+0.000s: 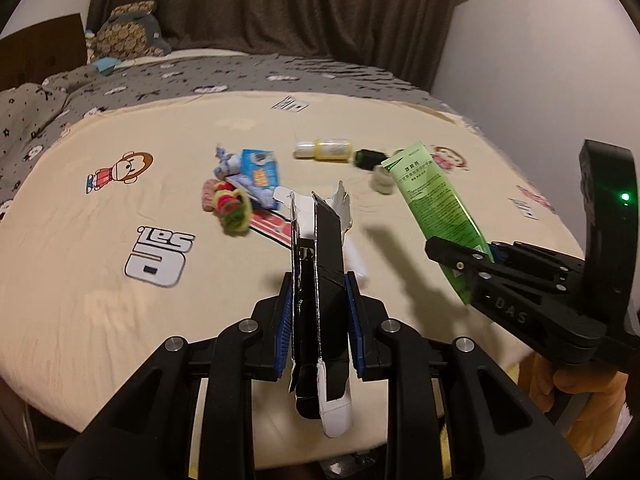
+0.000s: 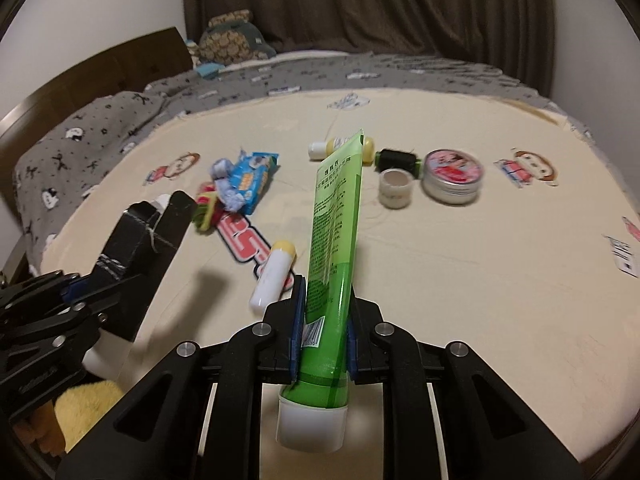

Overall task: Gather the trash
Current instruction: 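Lower the packet and green tube into the bin and open both tools, then grasp the white-yellow stick with left tool while right tool grasps white tape roll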

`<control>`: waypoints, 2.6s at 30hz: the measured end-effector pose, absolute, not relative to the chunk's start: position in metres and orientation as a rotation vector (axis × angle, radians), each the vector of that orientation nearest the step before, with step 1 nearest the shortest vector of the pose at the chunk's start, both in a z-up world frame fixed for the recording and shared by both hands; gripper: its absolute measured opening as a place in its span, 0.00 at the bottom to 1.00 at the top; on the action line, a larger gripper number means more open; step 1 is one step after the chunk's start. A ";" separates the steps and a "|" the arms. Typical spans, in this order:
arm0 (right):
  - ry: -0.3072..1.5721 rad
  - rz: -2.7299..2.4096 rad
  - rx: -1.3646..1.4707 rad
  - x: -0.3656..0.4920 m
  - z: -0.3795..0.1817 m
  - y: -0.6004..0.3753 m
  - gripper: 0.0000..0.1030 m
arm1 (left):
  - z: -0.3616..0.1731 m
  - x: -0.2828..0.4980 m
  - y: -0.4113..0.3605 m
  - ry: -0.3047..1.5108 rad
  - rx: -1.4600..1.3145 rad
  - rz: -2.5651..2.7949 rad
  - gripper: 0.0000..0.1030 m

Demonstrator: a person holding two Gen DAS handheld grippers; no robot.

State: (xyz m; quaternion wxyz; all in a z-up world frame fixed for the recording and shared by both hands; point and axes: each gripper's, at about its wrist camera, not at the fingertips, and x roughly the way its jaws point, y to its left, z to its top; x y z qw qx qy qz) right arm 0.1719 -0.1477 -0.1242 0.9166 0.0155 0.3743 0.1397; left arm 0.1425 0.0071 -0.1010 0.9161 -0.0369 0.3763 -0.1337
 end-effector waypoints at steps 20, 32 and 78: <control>0.848 0.306 0.026 0.025 -0.168 -0.200 0.18 | -0.164 0.023 -0.027 0.911 -0.073 -0.406 0.22; 1.015 0.286 0.038 0.011 -0.237 -0.195 0.17 | -0.236 0.010 -0.046 1.101 -0.041 -0.458 0.22; 0.878 0.160 0.084 0.092 -0.183 -0.224 0.84 | -0.163 0.083 -0.010 0.915 -0.024 -0.307 0.72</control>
